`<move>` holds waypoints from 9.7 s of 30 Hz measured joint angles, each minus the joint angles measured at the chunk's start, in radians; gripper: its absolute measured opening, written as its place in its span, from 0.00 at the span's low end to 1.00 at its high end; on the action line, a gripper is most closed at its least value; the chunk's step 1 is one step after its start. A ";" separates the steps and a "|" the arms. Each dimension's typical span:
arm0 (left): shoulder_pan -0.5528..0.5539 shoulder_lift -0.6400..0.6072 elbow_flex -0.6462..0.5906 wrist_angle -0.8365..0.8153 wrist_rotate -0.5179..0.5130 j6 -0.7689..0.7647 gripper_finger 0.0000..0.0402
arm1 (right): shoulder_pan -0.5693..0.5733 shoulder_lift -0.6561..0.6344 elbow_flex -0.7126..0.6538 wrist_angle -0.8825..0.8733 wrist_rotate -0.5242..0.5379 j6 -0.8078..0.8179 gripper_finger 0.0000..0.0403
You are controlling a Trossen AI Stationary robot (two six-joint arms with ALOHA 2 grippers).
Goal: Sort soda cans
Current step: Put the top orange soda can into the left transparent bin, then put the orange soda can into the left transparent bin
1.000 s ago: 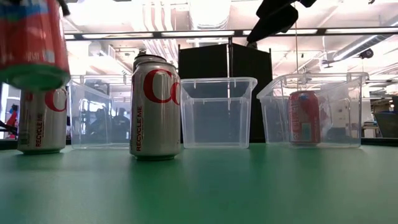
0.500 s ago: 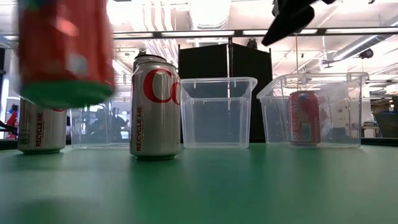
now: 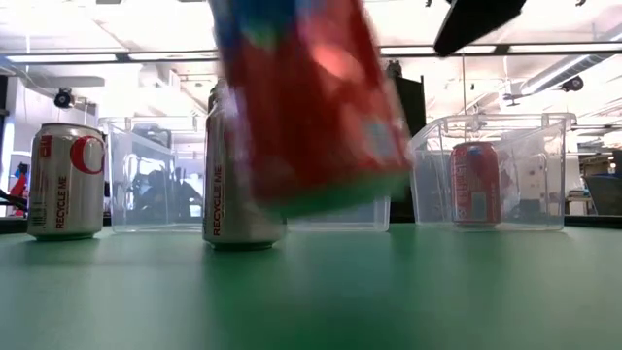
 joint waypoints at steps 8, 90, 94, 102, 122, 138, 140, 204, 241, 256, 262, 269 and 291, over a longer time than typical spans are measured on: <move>0.044 0.041 0.040 0.014 0.006 0.064 0.71 | -0.001 -0.009 -0.001 -0.010 -0.077 0.011 0.90; -0.011 -0.812 -1.193 1.685 -0.130 0.425 0.94 | -0.901 -0.518 0.013 -0.432 0.112 -0.279 0.72; -0.004 -0.812 -1.193 1.686 -0.130 0.425 0.94 | -0.995 -0.517 -0.070 -0.326 0.074 -0.289 0.72; -0.005 -0.812 -1.196 1.685 -0.130 0.425 0.94 | -1.122 -0.518 -0.198 -0.166 0.020 -0.285 0.72; -0.004 -0.811 -1.197 1.678 -0.181 0.422 0.94 | -1.234 -0.373 -0.298 -0.077 -0.118 -0.260 0.72; -0.005 -0.811 -1.197 1.634 -0.266 0.394 0.94 | -1.248 -0.249 -0.286 -0.134 -0.259 -0.343 0.85; -0.009 -0.817 -1.190 1.623 -0.389 0.381 0.94 | -1.248 -0.251 -0.268 -0.157 -0.260 -0.353 0.87; -0.468 -0.644 -0.707 -0.293 0.328 -1.421 0.94 | -0.165 -0.266 -0.050 0.107 -0.031 -0.026 0.78; -0.133 -0.508 -0.435 -0.231 0.107 -0.710 0.69 | -0.147 -0.229 -0.047 0.206 -0.022 -0.068 0.63; 0.021 -0.092 0.007 -0.378 0.223 -0.221 0.70 | 0.003 -0.205 -0.065 0.057 -0.023 0.089 0.58; 0.033 0.012 0.124 -0.399 0.224 -0.159 0.70 | 0.044 -0.154 -0.082 0.057 -0.023 0.140 0.61; 0.045 0.088 0.177 -0.409 0.221 -0.135 0.72 | 0.051 -0.073 -0.072 0.063 -0.022 0.140 0.73; -0.024 -0.028 0.132 -0.434 0.013 -0.234 0.95 | 0.043 0.041 -0.007 0.199 0.029 -0.032 0.91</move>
